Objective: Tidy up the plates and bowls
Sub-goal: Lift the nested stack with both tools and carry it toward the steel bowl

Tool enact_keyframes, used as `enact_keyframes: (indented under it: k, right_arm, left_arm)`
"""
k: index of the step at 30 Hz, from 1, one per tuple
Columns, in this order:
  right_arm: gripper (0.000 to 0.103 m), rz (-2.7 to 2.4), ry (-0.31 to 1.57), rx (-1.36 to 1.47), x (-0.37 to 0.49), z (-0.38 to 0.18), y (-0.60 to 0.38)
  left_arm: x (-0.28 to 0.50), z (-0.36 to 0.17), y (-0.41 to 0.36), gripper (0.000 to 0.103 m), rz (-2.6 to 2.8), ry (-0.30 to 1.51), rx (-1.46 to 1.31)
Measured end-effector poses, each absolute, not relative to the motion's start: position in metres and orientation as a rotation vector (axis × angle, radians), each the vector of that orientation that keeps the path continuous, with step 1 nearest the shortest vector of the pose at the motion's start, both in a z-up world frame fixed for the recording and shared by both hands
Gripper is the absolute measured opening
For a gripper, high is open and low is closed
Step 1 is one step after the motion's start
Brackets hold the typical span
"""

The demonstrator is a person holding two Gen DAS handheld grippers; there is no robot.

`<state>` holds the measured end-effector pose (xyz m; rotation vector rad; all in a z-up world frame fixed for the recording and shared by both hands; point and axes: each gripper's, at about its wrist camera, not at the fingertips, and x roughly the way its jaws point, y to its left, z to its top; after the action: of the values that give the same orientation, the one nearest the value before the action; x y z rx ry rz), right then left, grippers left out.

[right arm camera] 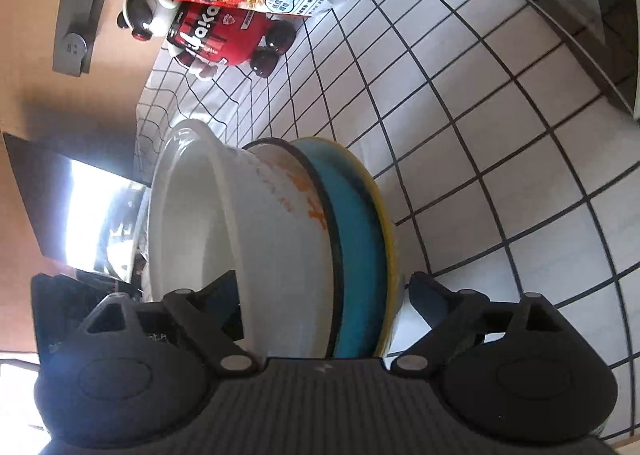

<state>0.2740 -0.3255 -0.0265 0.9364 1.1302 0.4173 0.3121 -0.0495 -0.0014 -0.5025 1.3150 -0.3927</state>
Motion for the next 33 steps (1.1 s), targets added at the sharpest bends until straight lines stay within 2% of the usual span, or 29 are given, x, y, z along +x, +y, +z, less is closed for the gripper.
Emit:
enact_keyframes:
  k: [4,7,13,15,18,22,33]
  right_arm:
    - [0.093,0.444,1.121,0.97,0.275,-0.03,-0.326]
    - [0.093,0.424,1.094,0.896,0.275,-0.023,-0.323]
    - [0.093,0.296,0.977,0.488,0.275,0.011,-0.305]
    - [0.093,0.289,0.955,0.4,0.273,0.016,-0.297]
    - [0.093,0.314,0.947,0.43,0.275,0.018,-0.298]
    - [0.093,0.331,1.001,0.57,0.28,0.015,-0.304]
    - [0.095,0.448,1.004,0.568,0.269,0.016,-0.296]
  left_arm:
    - [0.311,-0.002,-0.049,0.053,-0.397,1.315,-0.516]
    - [0.312,-0.002,-0.049,0.052,-0.401,1.315,-0.514]
    - [0.31,0.003,-0.046,0.046,-0.397,1.304,-0.485]
    - [0.31,0.008,-0.044,0.038,-0.396,1.282,-0.443]
    - [0.312,0.013,-0.038,0.033,-0.375,1.269,-0.417]
    - [0.312,0.016,-0.038,0.034,-0.367,1.27,-0.369]
    - [0.296,0.021,-0.045,0.033,-0.39,1.271,-0.221]
